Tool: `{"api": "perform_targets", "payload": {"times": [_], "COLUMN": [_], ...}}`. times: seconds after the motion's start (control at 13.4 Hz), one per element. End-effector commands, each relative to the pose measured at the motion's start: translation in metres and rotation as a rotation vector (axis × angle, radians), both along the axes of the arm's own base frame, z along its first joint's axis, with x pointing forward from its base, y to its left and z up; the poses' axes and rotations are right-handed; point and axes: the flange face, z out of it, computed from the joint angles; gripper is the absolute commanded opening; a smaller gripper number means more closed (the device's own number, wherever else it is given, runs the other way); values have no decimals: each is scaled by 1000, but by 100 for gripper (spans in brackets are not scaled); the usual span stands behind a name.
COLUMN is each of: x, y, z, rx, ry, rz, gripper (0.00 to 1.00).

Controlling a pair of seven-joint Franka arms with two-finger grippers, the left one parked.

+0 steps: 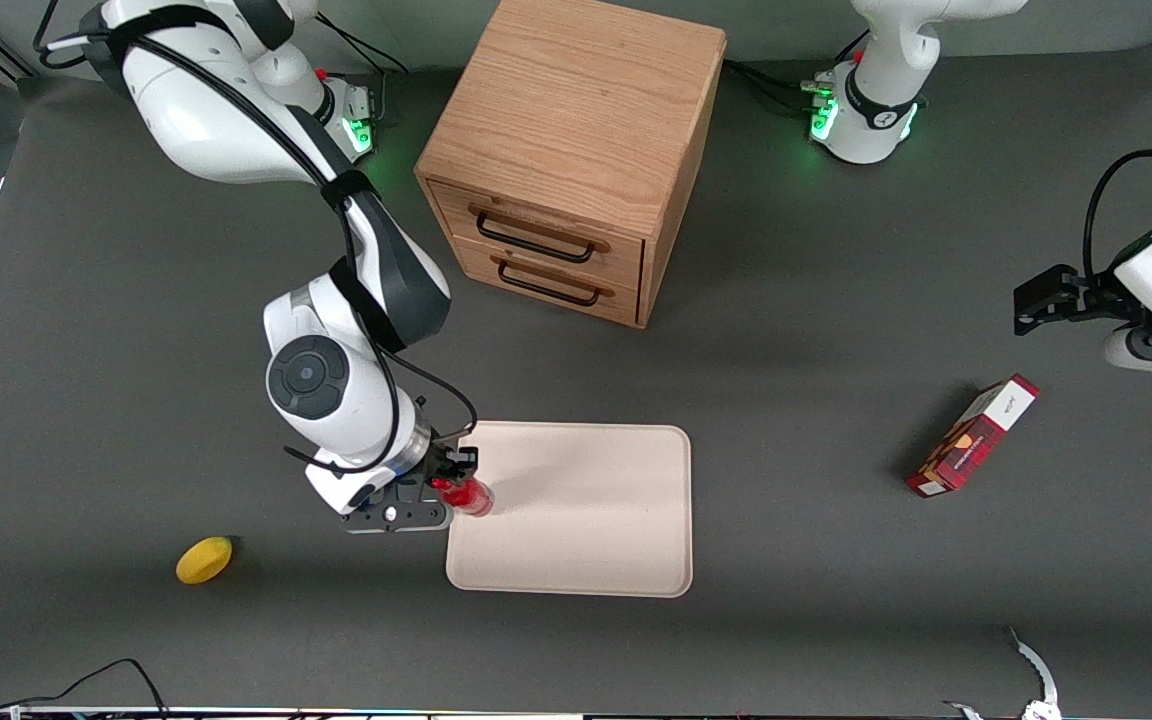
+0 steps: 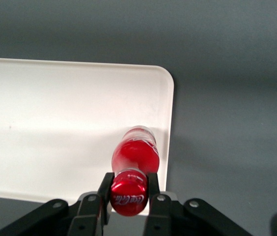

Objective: Place coke bottle on tray
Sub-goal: 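Lift the bottle and carry it with the right gripper to the white tray, then lower the bottle onto the tray's edge and open the right gripper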

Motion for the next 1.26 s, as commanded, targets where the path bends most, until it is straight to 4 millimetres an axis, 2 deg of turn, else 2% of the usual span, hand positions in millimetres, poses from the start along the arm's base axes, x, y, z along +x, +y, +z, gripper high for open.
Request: {"api": "perform_targets", "payload": {"times": [0.0,0.6,0.67,0.82,0.89,1.04,1.12,1.19], "x": [12,22,23,23,22,20,21,21], "y": [4,2,1,2,3,7,5,6], "z": [-4,-17,-18,-18,-21,-22,-21,-20], "rx": [-23,-18,-19,-17,-18,-27,-28,-27], "ry": [-59,-110,-110,-113,-110,-112,-114,-115], "rz": [-7,-5,-9,-11,-11,-2,-4,-6], "gripper": [0,0,5,36,48,83,95,100]}}
